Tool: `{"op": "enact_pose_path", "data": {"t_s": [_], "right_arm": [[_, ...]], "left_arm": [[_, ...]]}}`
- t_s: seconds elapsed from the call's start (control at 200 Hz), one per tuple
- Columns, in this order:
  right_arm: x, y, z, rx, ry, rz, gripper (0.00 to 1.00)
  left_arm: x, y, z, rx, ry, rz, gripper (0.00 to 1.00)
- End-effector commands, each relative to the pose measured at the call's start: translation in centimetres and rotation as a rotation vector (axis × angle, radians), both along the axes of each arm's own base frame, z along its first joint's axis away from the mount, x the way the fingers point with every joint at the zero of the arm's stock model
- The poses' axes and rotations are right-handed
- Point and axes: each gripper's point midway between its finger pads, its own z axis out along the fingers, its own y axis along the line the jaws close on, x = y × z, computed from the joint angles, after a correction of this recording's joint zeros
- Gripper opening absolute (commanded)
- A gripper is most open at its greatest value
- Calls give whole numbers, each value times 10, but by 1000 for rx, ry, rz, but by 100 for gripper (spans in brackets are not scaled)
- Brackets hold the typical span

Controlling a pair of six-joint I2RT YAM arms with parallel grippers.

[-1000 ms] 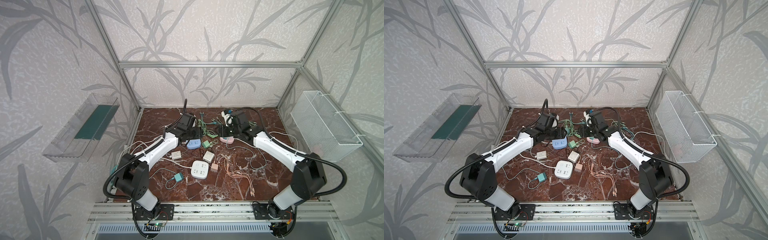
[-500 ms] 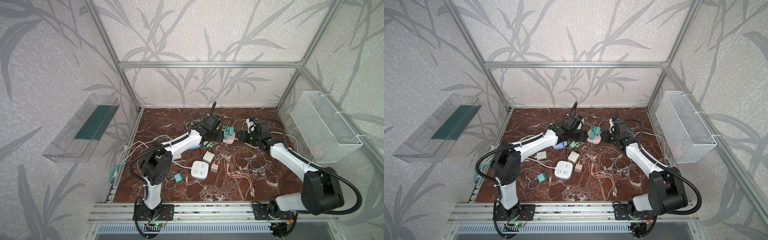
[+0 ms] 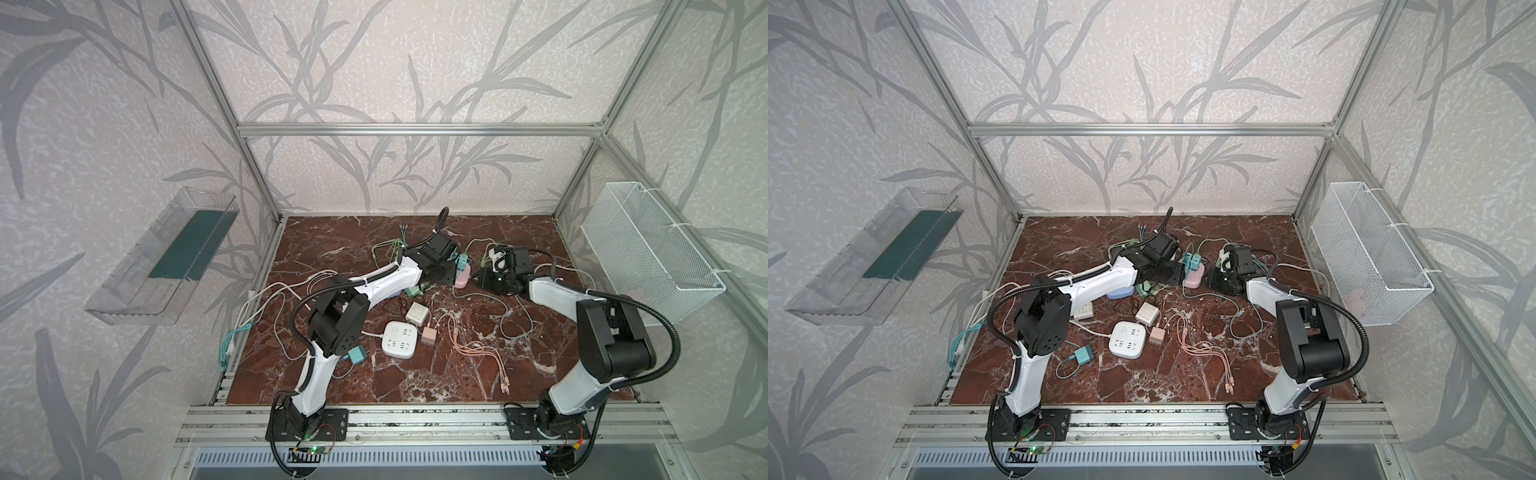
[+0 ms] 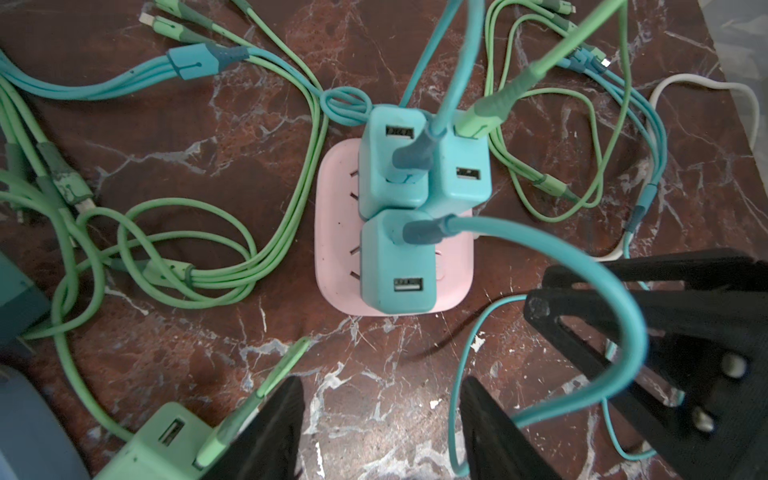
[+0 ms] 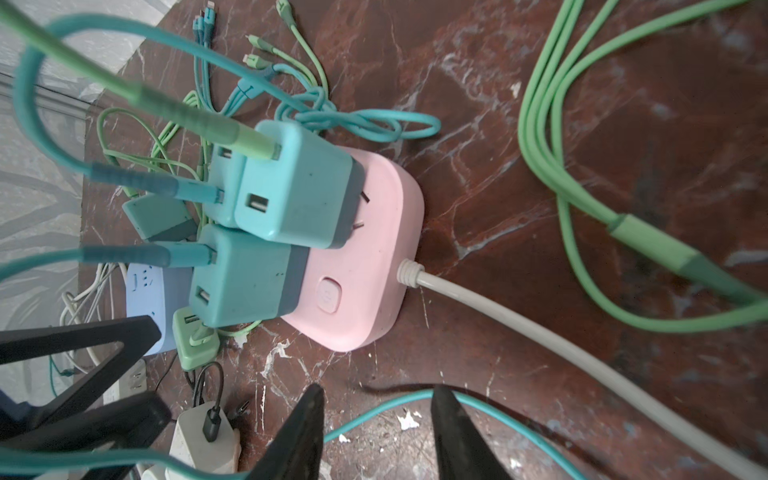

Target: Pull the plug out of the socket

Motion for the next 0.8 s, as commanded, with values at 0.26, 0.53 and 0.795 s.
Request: {"op": "enact_pose_path", "data": {"t_s": [0.26, 0.53, 0.795], "right_arm": [[32, 11, -1, 101, -22, 7, 44], [37, 11, -3, 107, -20, 7, 44], [40, 10, -11, 83, -4, 17, 44]], "left_arm": [[19, -10, -13, 41, -33, 42, 62], [28, -19, -25, 36, -52, 47, 62], [34, -25, -34, 35, -64, 44, 62]]}}
